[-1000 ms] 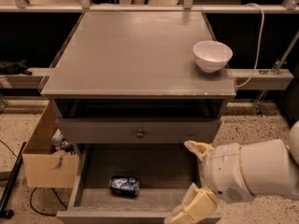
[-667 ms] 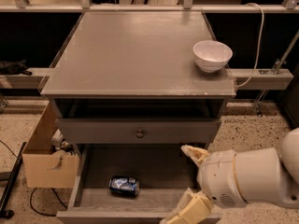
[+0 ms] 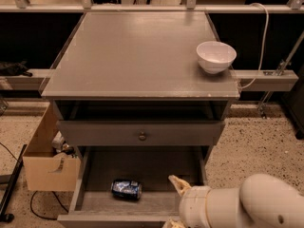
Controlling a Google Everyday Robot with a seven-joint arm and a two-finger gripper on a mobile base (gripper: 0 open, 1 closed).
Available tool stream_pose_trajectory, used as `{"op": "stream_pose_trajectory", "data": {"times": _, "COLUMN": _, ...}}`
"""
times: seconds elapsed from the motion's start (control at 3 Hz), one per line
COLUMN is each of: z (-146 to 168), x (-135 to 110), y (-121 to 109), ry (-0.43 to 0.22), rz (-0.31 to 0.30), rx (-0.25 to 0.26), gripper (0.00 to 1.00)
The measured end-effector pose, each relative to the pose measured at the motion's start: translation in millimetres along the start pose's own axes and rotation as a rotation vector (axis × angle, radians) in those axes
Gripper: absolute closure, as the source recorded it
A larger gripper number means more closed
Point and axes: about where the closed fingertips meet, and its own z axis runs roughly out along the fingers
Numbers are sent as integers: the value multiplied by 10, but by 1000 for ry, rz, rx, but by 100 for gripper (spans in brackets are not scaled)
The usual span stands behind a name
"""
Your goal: Pick pepsi can from middle drawer and place on counter
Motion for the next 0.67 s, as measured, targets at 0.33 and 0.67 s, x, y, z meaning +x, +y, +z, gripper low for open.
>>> {"op": "stream_pose_trajectory", "data": {"times": 0.33, "z": 542, "x": 270, "y": -368, "ry": 42, "rz": 11, "rx": 46, "gripper": 0}}
{"op": "stream_pose_trajectory", "data": {"times": 0.67, "z": 1172, "x": 81, "y": -960, "ry": 93, "rz": -69, "rx": 74, "gripper": 0}}
